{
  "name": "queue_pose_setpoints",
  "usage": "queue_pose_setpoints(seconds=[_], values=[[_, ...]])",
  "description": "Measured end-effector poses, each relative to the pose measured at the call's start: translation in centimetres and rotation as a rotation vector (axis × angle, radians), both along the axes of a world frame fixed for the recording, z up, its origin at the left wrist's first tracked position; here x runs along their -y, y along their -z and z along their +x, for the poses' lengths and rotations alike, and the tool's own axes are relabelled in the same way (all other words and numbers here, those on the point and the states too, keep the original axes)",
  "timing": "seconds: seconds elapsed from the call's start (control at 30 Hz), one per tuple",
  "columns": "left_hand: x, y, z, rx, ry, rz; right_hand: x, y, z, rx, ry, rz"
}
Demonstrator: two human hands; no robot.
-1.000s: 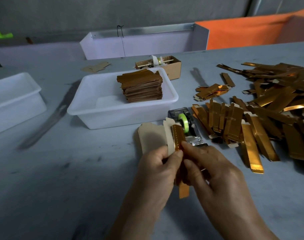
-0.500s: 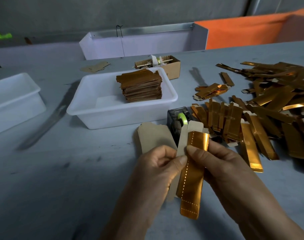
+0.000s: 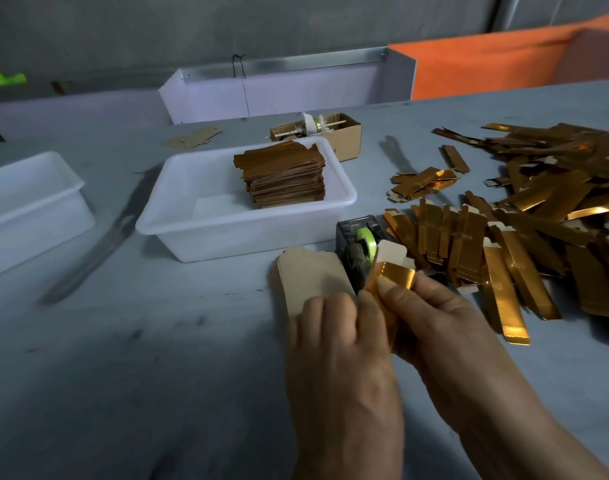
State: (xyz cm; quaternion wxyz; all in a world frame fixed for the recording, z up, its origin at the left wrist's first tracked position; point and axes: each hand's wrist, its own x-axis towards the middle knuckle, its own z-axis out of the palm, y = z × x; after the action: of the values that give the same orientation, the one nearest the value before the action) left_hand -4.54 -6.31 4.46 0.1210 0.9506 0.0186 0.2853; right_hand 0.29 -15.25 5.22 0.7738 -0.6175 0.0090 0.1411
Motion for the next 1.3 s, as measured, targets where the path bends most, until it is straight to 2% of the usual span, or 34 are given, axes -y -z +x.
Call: queue_pose_setpoints(seconds=[0.13,0.23,0.3,0.43,0.5,0.6,0.67,0.8,0.9,1.03,1.2,1.3], values=[[1.1,0.0,-0.4,-0.148,-0.068,0.119,0.0,-0.1,0.1,0.028,-0.014,-0.058],[0.9,0.4,0.0,-0.081,0.024,0.033,0.2,0.5,0.4,0.057,0.008,-0.136],[0.2,-0.3,0.4,-0.125,0.069,-0.279,0.5,0.6,0.8,0.022,0.023,-0.113],[-1.3,-0.9,1.3,-0.385,0.037,-1.166,1.0,0.0,1.4,0.016,-0.008,-0.044],[-2.3,-1.1,1.8,-0.471,0.077,-1.361,1.0,-0.4,1.6,0.062,-0.034,-0.053],[-2.9,-1.1,2.4,-0.523,0.134,-1.478,0.5,-0.8,1.8,0.149,-0.015,-0.185],[-3.1,-0.9,2.5,-0.529,0.128,-1.555,0.5,-1.0,2.4,0.219,0.034,-0.351],[-3.7,0.1,2.4,-0.405,0.006,-1.603,2.6,-1.2,4.2,0.309,0.188,-0.540],[-4.2,0.5,2.4,-0.336,-0.078,-1.650,4.2,-0.4,4.8,0.292,0.122,-0.670],[-4.0,0.8,2.4,-0.332,-0.088,-1.655,4.1,1.0,4.3,0.202,-0.030,-0.705],[-3.6,0.9,2.5,-0.374,-0.043,-1.661,2.8,1.5,4.3,0.233,-0.051,-0.779],[-3.6,0.4,2.5,-0.375,-0.018,-1.735,2.0,1.5,4.6,0.231,-0.060,-0.798]])
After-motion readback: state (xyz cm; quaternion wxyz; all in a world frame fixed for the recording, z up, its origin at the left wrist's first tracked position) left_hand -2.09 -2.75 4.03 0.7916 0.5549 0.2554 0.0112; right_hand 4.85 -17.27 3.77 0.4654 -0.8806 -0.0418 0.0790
